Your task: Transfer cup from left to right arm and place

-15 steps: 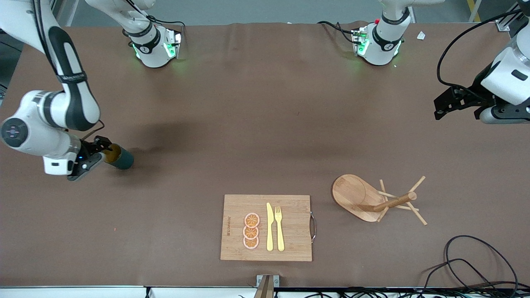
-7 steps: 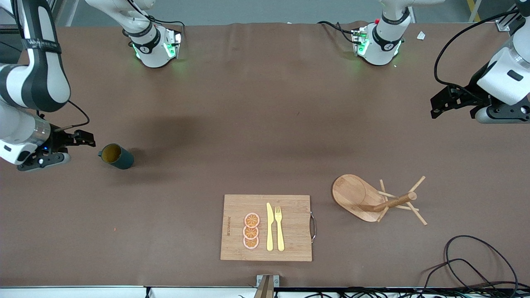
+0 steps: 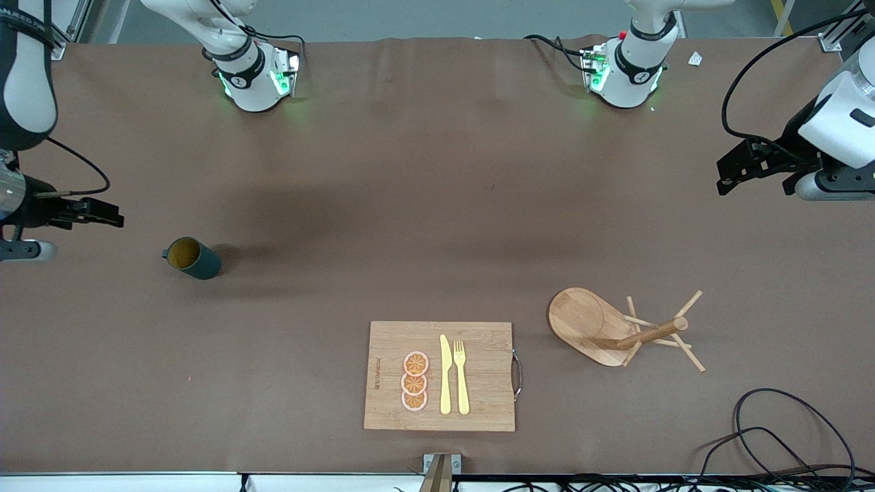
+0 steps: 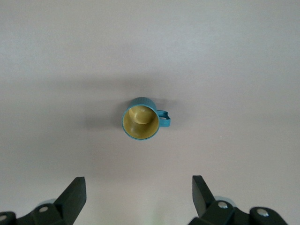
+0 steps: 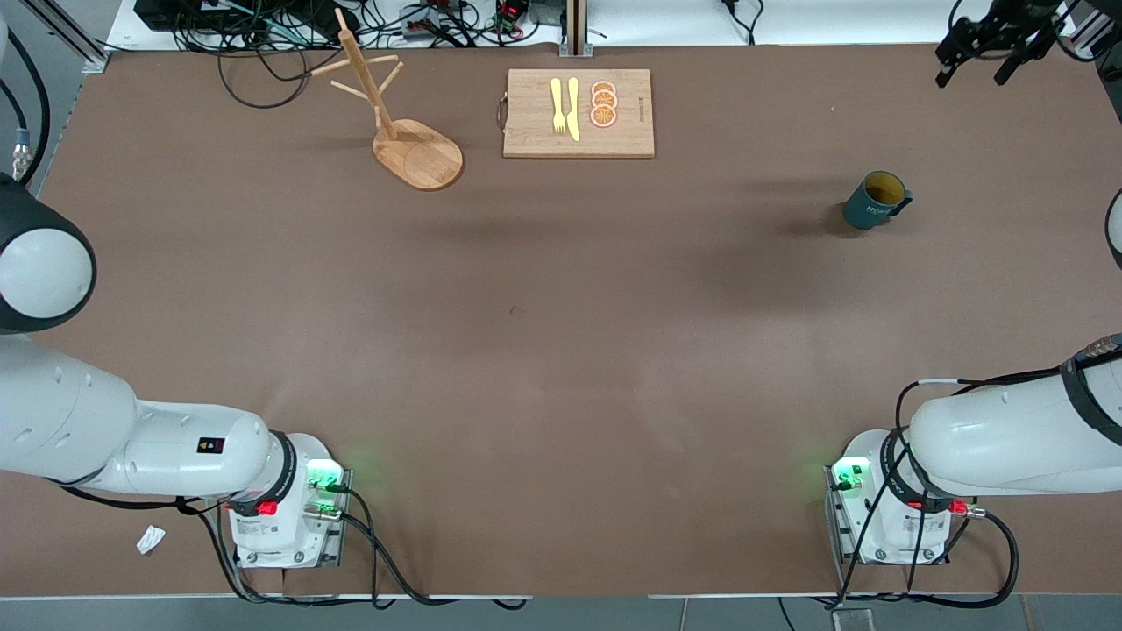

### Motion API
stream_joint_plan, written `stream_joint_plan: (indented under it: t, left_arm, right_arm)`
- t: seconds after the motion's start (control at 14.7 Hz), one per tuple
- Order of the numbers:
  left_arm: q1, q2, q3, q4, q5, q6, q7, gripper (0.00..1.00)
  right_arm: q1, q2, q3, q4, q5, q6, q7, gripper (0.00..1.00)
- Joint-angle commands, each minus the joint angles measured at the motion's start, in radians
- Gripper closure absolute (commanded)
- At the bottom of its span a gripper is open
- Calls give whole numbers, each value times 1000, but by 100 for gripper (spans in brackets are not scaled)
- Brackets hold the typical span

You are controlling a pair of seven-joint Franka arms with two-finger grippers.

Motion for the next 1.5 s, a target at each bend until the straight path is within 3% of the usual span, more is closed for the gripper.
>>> stream_joint_plan:
  t: [0.0, 0.2, 0.54, 1.16, 1.43]
  left_arm:
    - [5, -4, 6, 11, -12, -12, -3, 0]
    - [13, -2, 6, 11, -15, -12, 3, 0]
    - [45, 7, 8, 15, -20, -12, 8, 0]
    - [58, 7, 14, 20, -12, -31, 7, 0]
    - [59, 7, 14, 20, -15, -31, 7, 0]
  right_arm:
    - [-11, 10, 11, 90, -4, -75, 34, 0]
    - [-27, 56, 11, 200, 4, -185, 25, 0]
    - [-11, 51, 11, 228, 2, -187, 23, 0]
    - [31, -24, 17, 210, 10, -264, 9, 0]
    - [45, -93, 12, 139, 10, -247, 11, 0]
